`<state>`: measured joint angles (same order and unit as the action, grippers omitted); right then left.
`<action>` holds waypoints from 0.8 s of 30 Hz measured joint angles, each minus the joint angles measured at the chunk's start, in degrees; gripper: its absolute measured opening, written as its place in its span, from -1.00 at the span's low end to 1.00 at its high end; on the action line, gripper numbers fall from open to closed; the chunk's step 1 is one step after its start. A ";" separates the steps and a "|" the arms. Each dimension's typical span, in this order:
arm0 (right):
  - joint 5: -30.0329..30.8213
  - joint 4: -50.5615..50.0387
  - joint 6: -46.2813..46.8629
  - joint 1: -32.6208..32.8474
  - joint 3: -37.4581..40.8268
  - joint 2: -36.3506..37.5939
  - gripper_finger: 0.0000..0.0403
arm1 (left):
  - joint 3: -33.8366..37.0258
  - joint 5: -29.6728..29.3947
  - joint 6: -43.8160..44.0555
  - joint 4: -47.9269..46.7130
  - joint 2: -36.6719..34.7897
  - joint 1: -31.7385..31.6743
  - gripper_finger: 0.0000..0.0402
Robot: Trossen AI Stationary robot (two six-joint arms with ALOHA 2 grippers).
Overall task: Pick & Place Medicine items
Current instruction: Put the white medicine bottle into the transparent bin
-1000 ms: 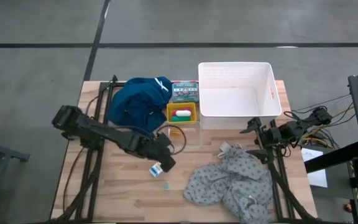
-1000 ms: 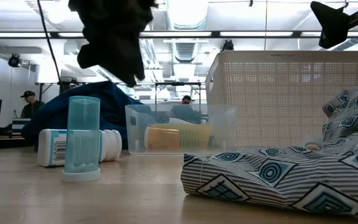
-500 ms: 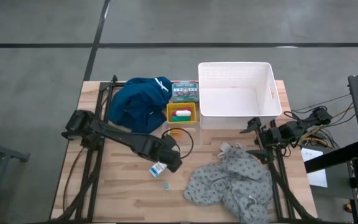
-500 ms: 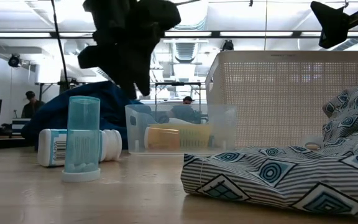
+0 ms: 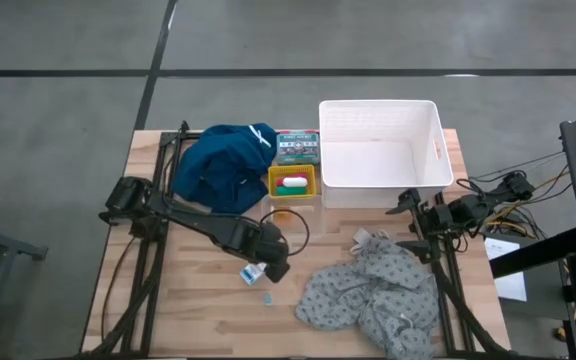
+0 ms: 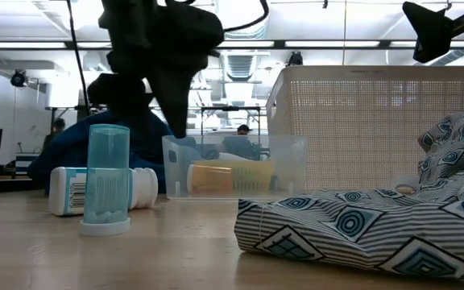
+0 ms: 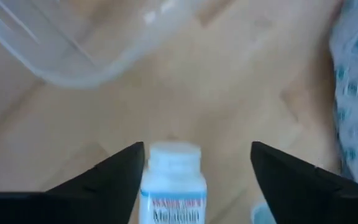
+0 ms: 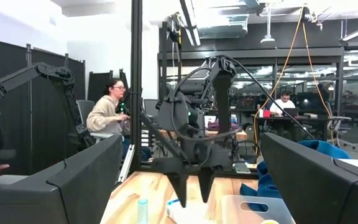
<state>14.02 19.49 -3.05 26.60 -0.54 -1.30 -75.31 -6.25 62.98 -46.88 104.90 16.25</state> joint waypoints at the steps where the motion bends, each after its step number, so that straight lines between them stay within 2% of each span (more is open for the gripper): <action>1: 0.02 0.00 0.00 0.00 -0.02 0.00 0.88 | 0.00 1.21 -0.15 -0.41 0.00 0.00 0.56; 7: 0.00 0.00 0.00 0.01 0.00 0.00 0.88 | 0.00 1.39 -2.24 -0.66 0.00 -0.05 0.71; 14: 0.00 0.00 0.00 0.01 0.00 0.00 0.88 | 1.81 -0.08 -8.75 1.87 0.00 -0.43 0.71; 24: 0.02 0.01 0.00 0.00 0.00 -0.02 0.88 | 6.83 2.01 -7.49 7.27 0.00 -1.47 0.70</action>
<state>14.04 19.49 -3.05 26.60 -0.54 -1.32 -68.48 -4.24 55.49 -39.61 104.90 14.78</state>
